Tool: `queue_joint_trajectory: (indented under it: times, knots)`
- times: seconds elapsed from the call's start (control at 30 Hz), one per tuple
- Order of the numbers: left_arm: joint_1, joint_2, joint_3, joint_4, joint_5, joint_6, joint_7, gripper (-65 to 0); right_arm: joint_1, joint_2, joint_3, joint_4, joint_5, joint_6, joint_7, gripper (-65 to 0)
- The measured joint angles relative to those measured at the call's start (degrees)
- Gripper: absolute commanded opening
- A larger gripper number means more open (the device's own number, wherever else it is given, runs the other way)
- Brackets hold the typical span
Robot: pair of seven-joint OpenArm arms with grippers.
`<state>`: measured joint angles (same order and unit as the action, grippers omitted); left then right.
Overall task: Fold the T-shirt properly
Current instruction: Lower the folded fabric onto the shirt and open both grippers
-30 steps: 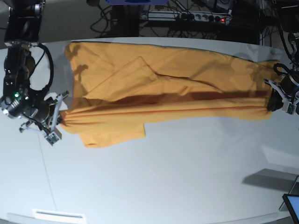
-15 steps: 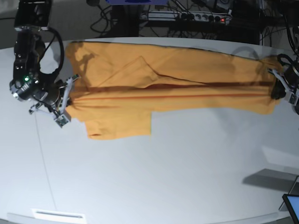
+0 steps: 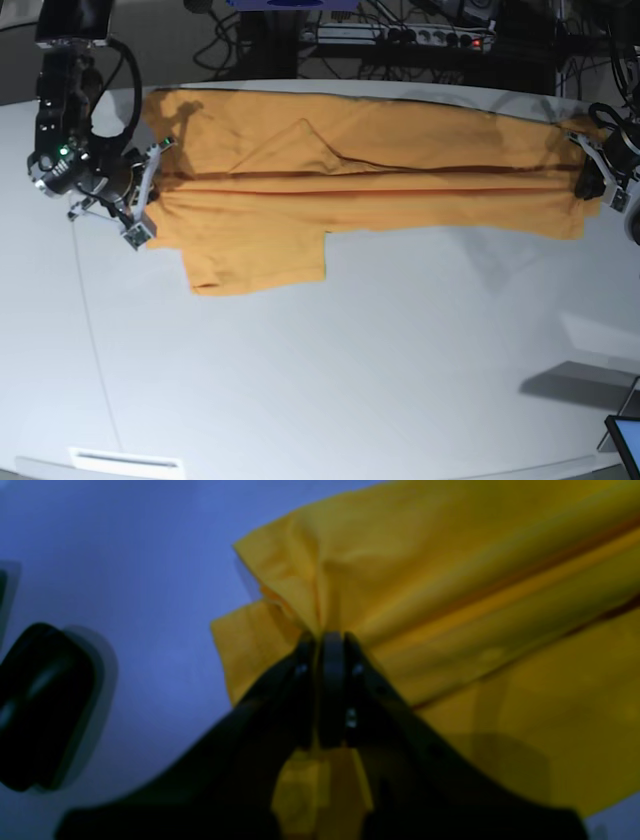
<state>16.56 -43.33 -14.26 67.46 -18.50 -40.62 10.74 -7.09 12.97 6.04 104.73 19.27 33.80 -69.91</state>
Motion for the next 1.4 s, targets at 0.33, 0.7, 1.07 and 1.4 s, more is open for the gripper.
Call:
queue_joint_trajectory:
  times: [0.33, 0.7, 1.07, 1.4]
  knots:
    - [-0.7, 2.1, -0.9, -3.5, 12.6, 0.1, -4.2, -65.0, -1.2, -2.5, 0.2, -3.1, 0.2, 0.0, 0.4, -64.1]
    - [-1.2, 5.9, -9.7, -1.4, 17.1, -0.5, -0.6, -65.0, -2.2, -2.7, 2.2, -3.5, 0.9, 0.2, 2.2, -44.4]
    - [0.8, 5.7, -10.1, 1.8, 17.5, 0.0, 0.0, -27.7, -2.5, -2.4, 3.6, -2.7, 0.0, 0.0, 1.0, -44.1]
    - [0.9, 5.8, -16.7, 1.8, 17.9, 0.2, 0.5, -14.9, -3.1, -0.4, 3.8, 0.5, -0.9, -6.6, 0.6, -44.1]
